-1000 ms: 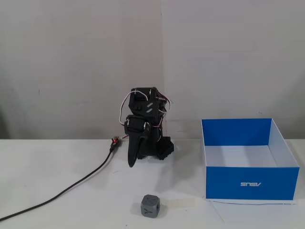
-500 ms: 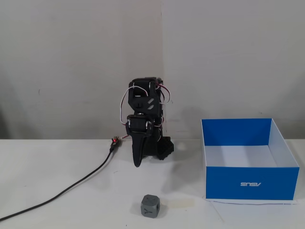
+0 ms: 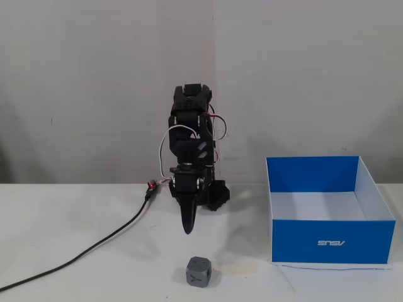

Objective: Pick the gray block and keep it in the box.

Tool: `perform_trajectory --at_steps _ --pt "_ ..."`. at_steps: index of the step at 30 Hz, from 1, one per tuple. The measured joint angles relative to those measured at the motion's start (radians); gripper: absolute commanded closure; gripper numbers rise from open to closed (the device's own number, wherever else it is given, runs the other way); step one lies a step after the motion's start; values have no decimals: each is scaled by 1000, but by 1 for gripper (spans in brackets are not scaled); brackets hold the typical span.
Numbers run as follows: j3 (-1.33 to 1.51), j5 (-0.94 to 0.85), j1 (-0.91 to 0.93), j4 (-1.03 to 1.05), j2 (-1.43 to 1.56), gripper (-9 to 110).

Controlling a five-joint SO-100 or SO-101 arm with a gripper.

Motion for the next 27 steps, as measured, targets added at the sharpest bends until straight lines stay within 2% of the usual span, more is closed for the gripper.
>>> perform_trajectory --at_steps 11,27 --pt "-75 80 -37 0 -172 75" --pt "-98 196 -64 -86 -319 74"
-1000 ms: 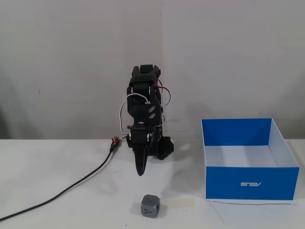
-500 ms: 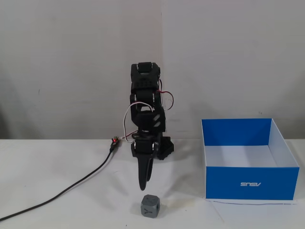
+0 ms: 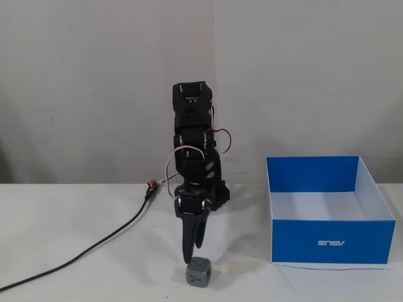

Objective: Pick the gray block and keep it in the box.

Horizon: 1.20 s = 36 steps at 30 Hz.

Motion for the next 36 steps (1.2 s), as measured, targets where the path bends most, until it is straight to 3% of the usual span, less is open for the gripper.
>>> perform_trajectory --at_steps 36 --pt "-37 51 -17 -181 -324 76"
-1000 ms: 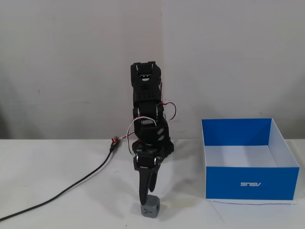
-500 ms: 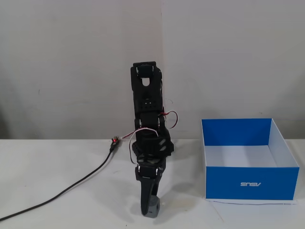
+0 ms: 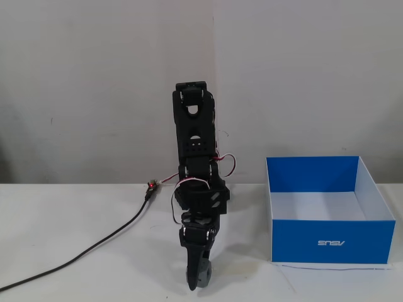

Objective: Pick the gray block and keep it in the box.

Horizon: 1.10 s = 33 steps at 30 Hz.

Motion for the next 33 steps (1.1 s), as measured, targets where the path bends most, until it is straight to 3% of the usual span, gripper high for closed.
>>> perform_trajectory --at_steps 14,25,33 --pt "0 -3 0 0 0 96" --pt "-25 -15 0 0 -6 97" --pt "-196 -78 26 135 2 97"
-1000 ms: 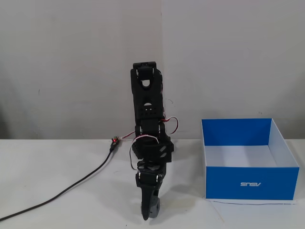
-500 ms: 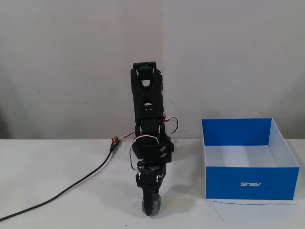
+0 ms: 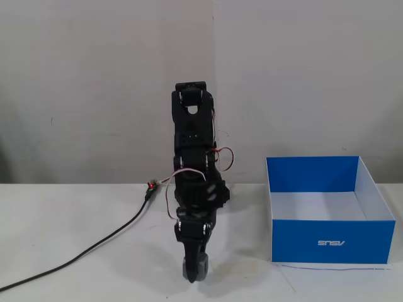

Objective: Pick the gray block and keep it in the box.

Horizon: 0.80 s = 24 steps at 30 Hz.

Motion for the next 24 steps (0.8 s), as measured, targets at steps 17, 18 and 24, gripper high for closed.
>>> perform_trajectory --at_steps 17,18,24 --pt "-164 -149 -262 158 290 98" --pt "-164 -152 -288 163 311 98" --pt "-164 -160 -463 199 417 99"
